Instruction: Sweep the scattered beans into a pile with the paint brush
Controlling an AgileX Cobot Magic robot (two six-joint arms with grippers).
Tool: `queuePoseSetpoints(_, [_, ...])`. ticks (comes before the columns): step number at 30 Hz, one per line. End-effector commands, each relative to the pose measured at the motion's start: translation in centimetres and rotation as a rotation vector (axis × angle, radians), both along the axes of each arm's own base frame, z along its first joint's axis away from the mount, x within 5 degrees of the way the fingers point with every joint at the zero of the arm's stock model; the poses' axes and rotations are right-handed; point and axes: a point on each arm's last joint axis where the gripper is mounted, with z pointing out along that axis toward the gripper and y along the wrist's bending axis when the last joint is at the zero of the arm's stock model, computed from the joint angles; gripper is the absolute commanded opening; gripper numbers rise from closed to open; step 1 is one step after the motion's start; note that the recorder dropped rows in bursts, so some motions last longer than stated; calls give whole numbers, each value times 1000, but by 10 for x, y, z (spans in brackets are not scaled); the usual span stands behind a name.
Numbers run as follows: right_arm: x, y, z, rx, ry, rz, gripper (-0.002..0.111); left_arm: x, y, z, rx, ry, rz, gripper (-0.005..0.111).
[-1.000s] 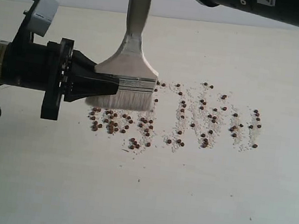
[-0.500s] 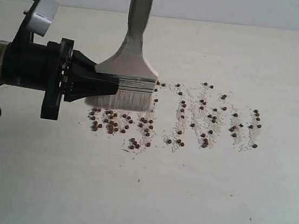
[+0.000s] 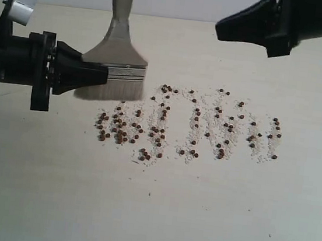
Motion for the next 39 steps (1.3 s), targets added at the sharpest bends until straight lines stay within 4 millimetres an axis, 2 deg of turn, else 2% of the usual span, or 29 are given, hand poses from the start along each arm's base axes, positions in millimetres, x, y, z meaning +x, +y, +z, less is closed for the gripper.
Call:
queuePoseSetpoints(1, [8,11,-2,239,-87,136,0,2,1,1,-19,-19,7,0])
queuePoseSetpoints(4, [19,13,-7,326,-61,75,0,3,1,2,-24,-22,17,0])
queuePoseSetpoints(7, [27,14,-12,384,-32,27,7,3,1,2,-20,-40,13,0])
queuePoseSetpoints(10, [32,14,-22,378,-48,30,18,3,1,2,-19,-44,12,0])
queuePoseSetpoints(15, [34,15,-33,339,-79,63,44,3,1,1,-14,-46,3,0])
queuePoseSetpoints(18, [33,23,-32,349,-122,87,52,2,1,1,-12,-45,0,0])
queuePoseSetpoints(24, [27,56,-21,391,-181,172,56,1,1,0,-5,-47,-12,0])
queuePoseSetpoints(27, [26,67,-13,417,-199,189,56,1,1,0,-4,-47,-13,0])
queuePoseSetpoints(32, [24,79,-4,428,-226,230,56,1,1,0,-3,-55,-14,0])
queuePoseSetpoints(39, [21,91,-3,438,-204,259,56,1,1,0,0,-70,-18,0])
